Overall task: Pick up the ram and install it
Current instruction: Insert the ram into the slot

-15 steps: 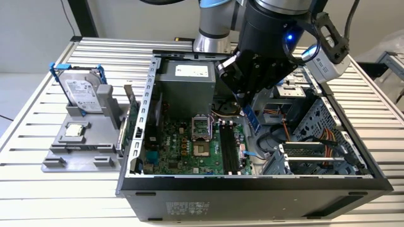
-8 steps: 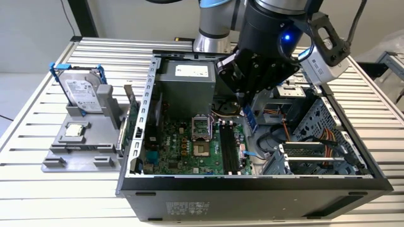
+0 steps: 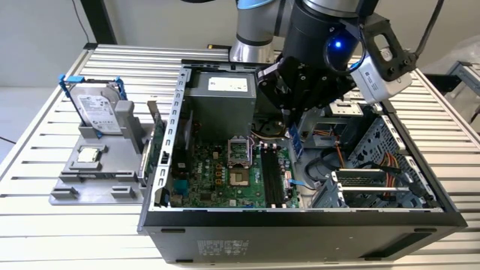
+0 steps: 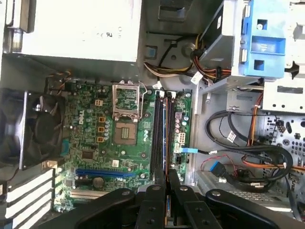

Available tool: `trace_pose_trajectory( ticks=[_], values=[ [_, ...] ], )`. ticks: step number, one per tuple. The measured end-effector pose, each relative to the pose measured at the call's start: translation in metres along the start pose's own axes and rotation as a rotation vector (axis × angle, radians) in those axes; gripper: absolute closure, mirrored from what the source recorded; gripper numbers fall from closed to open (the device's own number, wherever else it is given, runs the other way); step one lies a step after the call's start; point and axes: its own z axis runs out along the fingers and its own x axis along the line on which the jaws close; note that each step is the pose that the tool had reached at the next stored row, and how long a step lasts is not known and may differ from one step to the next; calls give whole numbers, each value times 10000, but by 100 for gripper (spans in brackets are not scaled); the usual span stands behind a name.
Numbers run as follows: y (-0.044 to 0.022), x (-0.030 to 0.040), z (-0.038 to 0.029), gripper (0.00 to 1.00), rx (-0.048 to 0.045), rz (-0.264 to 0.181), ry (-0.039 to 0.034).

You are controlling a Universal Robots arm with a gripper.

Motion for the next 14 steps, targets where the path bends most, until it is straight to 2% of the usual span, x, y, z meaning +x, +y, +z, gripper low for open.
trace_pose_trajectory(
  ticks=[14],
  values=[
    [0, 0, 0, 100, 13, 1542, -79]
  ],
)
